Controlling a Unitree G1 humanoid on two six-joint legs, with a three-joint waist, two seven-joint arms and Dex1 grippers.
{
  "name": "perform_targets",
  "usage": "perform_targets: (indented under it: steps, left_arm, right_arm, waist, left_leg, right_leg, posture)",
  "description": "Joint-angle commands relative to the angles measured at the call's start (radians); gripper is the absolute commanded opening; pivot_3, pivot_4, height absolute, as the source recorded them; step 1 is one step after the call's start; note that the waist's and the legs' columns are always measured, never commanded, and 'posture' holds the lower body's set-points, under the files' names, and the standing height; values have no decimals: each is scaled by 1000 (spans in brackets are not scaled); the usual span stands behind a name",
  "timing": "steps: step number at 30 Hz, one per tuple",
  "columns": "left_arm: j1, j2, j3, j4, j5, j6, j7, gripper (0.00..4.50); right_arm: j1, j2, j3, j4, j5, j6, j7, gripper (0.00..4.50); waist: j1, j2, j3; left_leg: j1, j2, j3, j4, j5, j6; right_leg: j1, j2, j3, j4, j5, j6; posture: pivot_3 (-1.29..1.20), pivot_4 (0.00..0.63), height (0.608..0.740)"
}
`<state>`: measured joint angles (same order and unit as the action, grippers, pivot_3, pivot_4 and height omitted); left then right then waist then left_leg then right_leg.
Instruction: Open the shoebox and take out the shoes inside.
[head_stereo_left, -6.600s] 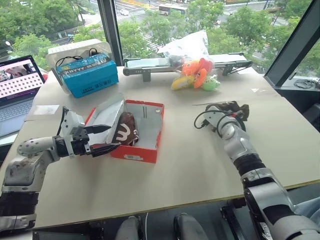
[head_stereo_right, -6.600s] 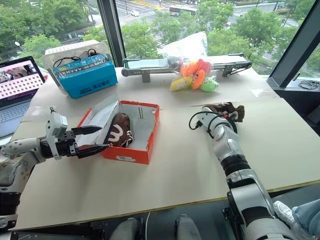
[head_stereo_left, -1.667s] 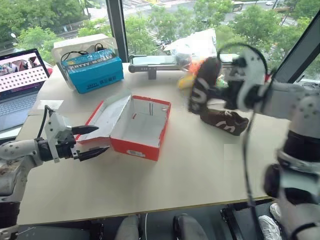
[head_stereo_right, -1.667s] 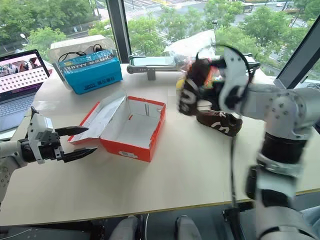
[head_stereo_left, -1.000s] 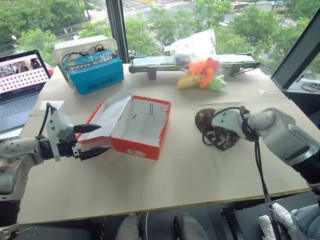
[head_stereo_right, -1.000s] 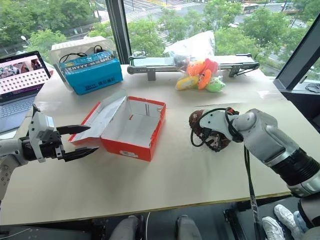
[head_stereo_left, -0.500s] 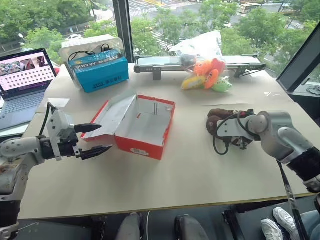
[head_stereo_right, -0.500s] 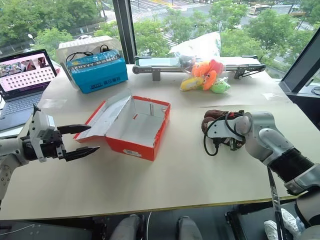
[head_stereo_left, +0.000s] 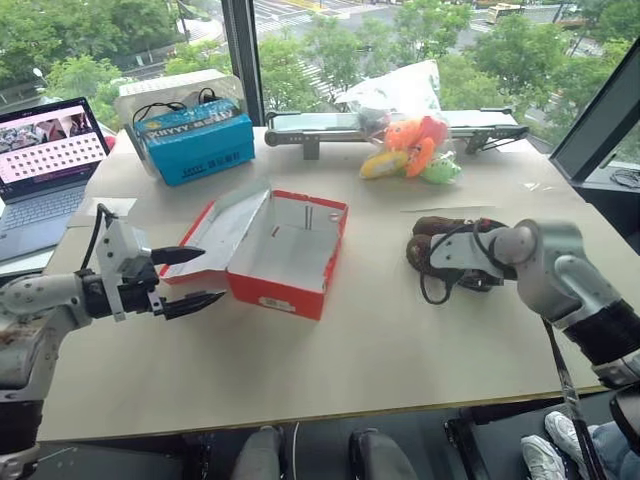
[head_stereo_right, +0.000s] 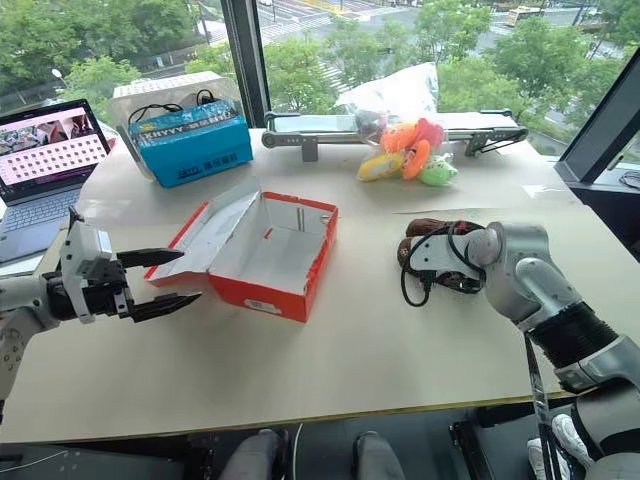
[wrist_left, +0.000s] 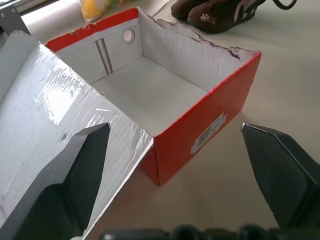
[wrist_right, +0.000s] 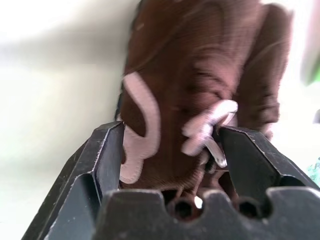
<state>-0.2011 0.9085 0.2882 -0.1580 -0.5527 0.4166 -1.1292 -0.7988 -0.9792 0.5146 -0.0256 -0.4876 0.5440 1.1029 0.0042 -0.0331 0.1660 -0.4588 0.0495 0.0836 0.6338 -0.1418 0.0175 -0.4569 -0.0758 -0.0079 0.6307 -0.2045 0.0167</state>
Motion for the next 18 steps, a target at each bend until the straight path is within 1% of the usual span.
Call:
perform_targets:
  steps: [1, 5, 7, 8, 10, 11, 13, 14, 16, 18]
  left_arm:
    - [-24, 1, 4, 0, -8, -13, -6, 4500]
    - [-31, 1, 1, 10, -5, -18, -10, 4500]
    - [-33, -5, -1, 16, 3, -30, -5, 4500]
    - [-32, -10, -3, 19, 7, -35, 0, 4500]
    - [-29, -16, -3, 23, 14, -39, 10, 4500]
    - [-27, -20, 0, 24, 14, -37, 17, 4500]
    - [-25, -32, 6, 35, 22, -45, 38, 4500]
    - [-24, -48, 10, 45, 33, -55, 65, 4500]
    - [-31, -94, 19, 61, 53, -67, 145, 4500]
    - [-38, -124, 23, 67, 64, -70, 195, 4500]
  right_arm:
    - [-35, -35, -95, -122, 2, 64, 67, 3606]
    - [-56, -4, -166, -223, 60, 163, 122, 3606]
    - [-58, 45, -221, -284, 137, 263, 145, 3606]
    - [-44, 71, -255, -314, 177, 318, 149, 3606]
    - [-12, 93, -294, -340, 210, 385, 130, 3606]
    - [1, 114, -318, -346, 224, 423, 107, 3606]
    - [8, 193, -387, -337, 253, 498, 22, 3606]
    - [6, 263, -443, -318, 260, 553, -49, 3606]
    - [36, 367, -532, -284, 243, 590, -203, 3606]
    - [62, 412, -575, -271, 240, 597, -293, 3606]
  waist:
    - [1, 0, 0]
    - [0, 0, 0]
    - [-2, 0, 0]
    - [-3, 0, 0]
    - [-3, 0, 0]
    - [-3, 0, 0]
    - [0, -1, 0]
    - [0, -1, 0]
    - [0, -1, -1]
    - [2, -1, -1]
  left_leg:
    - [0, 0, 0, 0, 0, 0]
    - [0, 0, 0, 0, 0, 0]
    - [0, 0, 0, 0, 0, 0]
    - [0, 0, 0, 0, 0, 0]
    - [0, 0, 0, 0, 0, 0]
    - [0, 0, 0, 0, 0, 0]
    - [0, 0, 0, 1, 0, 0]
    - [0, -1, 0, 1, 0, 0]
    - [0, 0, 0, 3, 0, 0]
    - [0, 0, 0, 3, 0, 0]
  right_leg:
    - [0, 0, 0, 0, 0, 0]
    - [0, 0, 0, 0, 0, 0]
    - [0, 0, 0, 0, 0, 0]
    - [0, 0, 0, 0, 0, 0]
    - [0, 0, 0, 1, 1, -2]
    - [0, 0, 0, 1, 4, -6]
    - [1, 0, 0, 1, 4, -7]
    - [1, -1, 0, 1, 5, -6]
    - [1, 0, 0, 2, 5, -6]
    - [2, 0, 0, 2, 6, -6]
  posture:
    - [0, 150, 740]
    - [0, 150, 740]
    - [0, 150, 740]
    - [0, 150, 740]
    - [0, 150, 740]
    - [0, 150, 740]
    - [0, 150, 740]
    - [0, 150, 740]
    - [0, 150, 740]
    - [0, 150, 740]
